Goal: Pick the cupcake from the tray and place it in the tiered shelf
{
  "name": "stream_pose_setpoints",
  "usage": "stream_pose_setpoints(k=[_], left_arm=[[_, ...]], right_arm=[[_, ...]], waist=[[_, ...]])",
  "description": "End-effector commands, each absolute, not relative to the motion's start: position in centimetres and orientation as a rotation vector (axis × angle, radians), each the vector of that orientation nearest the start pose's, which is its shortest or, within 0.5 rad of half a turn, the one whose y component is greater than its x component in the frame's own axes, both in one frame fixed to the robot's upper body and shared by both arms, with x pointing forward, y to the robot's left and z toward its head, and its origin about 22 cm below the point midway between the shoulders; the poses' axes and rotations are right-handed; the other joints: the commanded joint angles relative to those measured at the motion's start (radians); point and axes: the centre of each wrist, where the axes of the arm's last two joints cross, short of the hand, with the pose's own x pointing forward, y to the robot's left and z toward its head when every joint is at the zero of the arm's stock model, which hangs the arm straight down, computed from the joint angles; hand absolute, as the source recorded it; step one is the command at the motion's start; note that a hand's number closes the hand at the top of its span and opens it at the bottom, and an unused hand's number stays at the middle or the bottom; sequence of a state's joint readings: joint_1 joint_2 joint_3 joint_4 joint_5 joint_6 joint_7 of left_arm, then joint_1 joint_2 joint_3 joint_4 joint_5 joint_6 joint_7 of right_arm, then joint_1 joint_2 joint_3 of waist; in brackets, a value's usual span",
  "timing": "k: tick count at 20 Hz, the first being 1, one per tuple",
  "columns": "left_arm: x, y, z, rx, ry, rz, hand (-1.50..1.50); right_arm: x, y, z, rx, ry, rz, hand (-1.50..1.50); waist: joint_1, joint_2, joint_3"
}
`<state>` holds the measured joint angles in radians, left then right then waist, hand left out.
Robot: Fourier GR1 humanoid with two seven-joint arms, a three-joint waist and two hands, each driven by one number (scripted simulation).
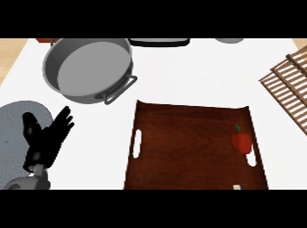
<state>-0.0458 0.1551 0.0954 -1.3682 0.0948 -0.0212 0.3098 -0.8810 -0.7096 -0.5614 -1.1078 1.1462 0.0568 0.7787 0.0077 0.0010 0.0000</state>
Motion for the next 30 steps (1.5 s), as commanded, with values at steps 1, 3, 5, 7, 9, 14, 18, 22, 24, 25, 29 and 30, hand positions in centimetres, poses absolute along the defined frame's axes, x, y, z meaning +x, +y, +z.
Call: stream_pose_setpoints(k=[1,3,5,7,9,14,18,22,24,25,29,30], left_arm=[[25.7,27.8,-2.2,0.082,-1.121,0.026,0.00],[24.7,28.7,-3.0,0.079,-1.115,0.035,0.00],[25.4,28.2,-3.0,0.095,-1.112,0.033,0.00],[25.2,29.5,-1.6,0.072,-1.111,0.041,0.00],[24.4,28.0,-2.9,0.080,-1.104,0.038,0.00],[25.1,30.2,-2.5,0.082,-1.118,0.044,0.00],[25.9,29.9,-2.8,0.077,-1.111,0.043,0.00],[24.5,29.5,-3.8,0.092,-1.096,0.041,0.00],[24.7,29.2,-2.4,0.085,-1.115,0.049,0.00],[23.6,29.3,-3.7,0.090,-1.111,0.028,0.00],[24.9,29.9,-1.5,0.094,-1.120,0.042,0.00],[25.1,29.8,-2.4,0.096,-1.127,0.051,0.00]], right_arm=[[35.4,-44.4,29.6,-1.594,-0.864,-0.156,1.50],[36.0,-42.3,30.1,-1.589,-0.877,-0.149,1.50],[34.1,-44.1,28.8,-1.603,-0.854,-0.130,1.50],[34.7,-44.8,30.5,-1.640,-0.742,-0.056,1.50],[33.4,-44.6,30.4,-1.587,-0.872,-0.265,1.50],[33.7,-45.7,31.1,-1.558,-0.977,-0.513,-1.50],[33.5,-44.7,31.0,-1.492,-1.109,-0.625,-1.50],[32.1,-45.8,33.0,-1.433,-1.209,-0.763,-1.50],[31.4,-45.1,33.2,-1.411,-1.256,-0.820,-1.50],[31.8,-44.0,33.7,-1.407,-1.283,-0.851,-1.50],[29.1,-46.1,34.3,-1.546,-1.242,-0.979,-1.50],[28.3,-46.6,34.4,-1.580,-1.230,-0.989,-1.50]], waist=[[0.002,0.001,0.000],[0.001,0.000,0.000],[-0.009,-0.002,0.000],[0.000,-0.001,0.000],[-0.009,-0.003,0.000],[0.004,0.003,0.001],[-0.006,0.001,0.000],[-0.001,0.001,0.000],[-0.004,-0.003,0.000],[-0.001,-0.002,0.000],[-0.008,-0.004,0.000],[-0.013,-0.003,0.000]])
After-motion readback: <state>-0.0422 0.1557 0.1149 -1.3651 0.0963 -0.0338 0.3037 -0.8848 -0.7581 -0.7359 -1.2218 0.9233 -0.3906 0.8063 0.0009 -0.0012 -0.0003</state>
